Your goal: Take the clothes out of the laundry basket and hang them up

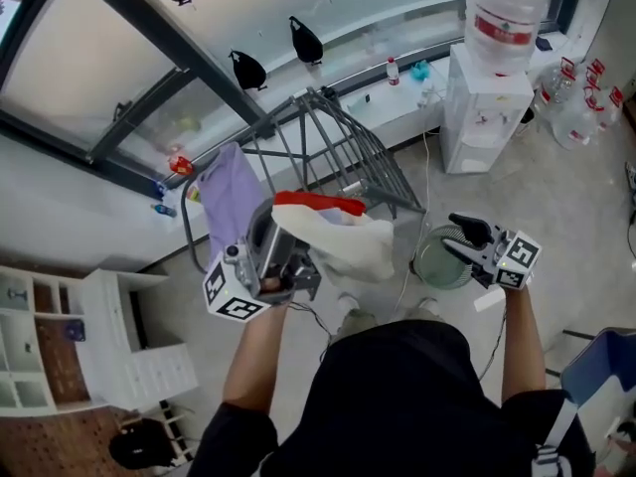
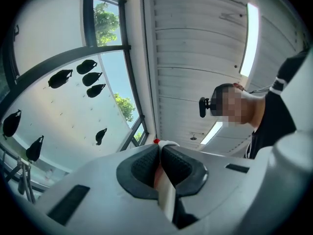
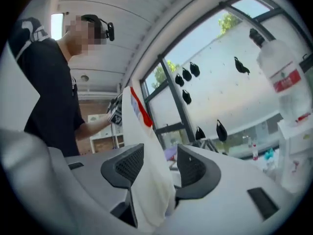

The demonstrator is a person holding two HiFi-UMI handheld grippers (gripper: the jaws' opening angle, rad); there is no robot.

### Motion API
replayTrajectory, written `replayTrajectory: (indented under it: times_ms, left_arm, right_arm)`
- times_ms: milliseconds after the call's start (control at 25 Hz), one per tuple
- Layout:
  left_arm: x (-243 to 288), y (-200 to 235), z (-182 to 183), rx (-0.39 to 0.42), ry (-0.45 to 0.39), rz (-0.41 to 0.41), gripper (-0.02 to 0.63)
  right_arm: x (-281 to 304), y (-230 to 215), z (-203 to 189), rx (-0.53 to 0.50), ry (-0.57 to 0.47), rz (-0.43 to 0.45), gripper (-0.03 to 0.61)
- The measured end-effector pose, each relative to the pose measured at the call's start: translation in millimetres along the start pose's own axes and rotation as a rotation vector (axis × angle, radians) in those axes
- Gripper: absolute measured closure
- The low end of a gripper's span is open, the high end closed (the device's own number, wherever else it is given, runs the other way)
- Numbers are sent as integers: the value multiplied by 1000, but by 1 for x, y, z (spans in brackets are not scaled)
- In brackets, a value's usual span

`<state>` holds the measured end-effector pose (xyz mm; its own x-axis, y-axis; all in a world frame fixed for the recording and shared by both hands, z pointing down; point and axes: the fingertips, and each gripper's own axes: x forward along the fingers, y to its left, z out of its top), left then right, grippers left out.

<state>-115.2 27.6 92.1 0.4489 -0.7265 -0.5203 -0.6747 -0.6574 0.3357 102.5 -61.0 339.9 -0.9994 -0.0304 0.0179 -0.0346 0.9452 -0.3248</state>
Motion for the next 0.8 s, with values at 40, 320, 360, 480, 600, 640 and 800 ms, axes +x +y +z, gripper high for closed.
replayTrajectory:
  times_ms: [40,320,360,480,600,640,800]
  left_arm:
    - [-2,-1,3,-1,-2,-7,600]
    - [-21,2,18,12,-7,-34,600]
    - [-22,3,17,16,-9,-33,600]
    - [-31,7,18,11,-22,-32,600]
    - [-55,20,40,-10,-25,-42,600]
    - [-61,24,47,-17,-24,-45,600]
    - [-81,32,55,-36,-6,-92,600]
  right_arm:
    - [26,10,21,-8,-56,14,373]
    - [159,67,66,0,-94,197,380]
    - [166,66,56,-11,-59,198,380]
    - [181,71,32,-10,8,219,380]
    - [213,91,21,15,63,254,392]
    - [222,100,19,24,76,278,393]
    - [249,110,4,-16,122,261,440]
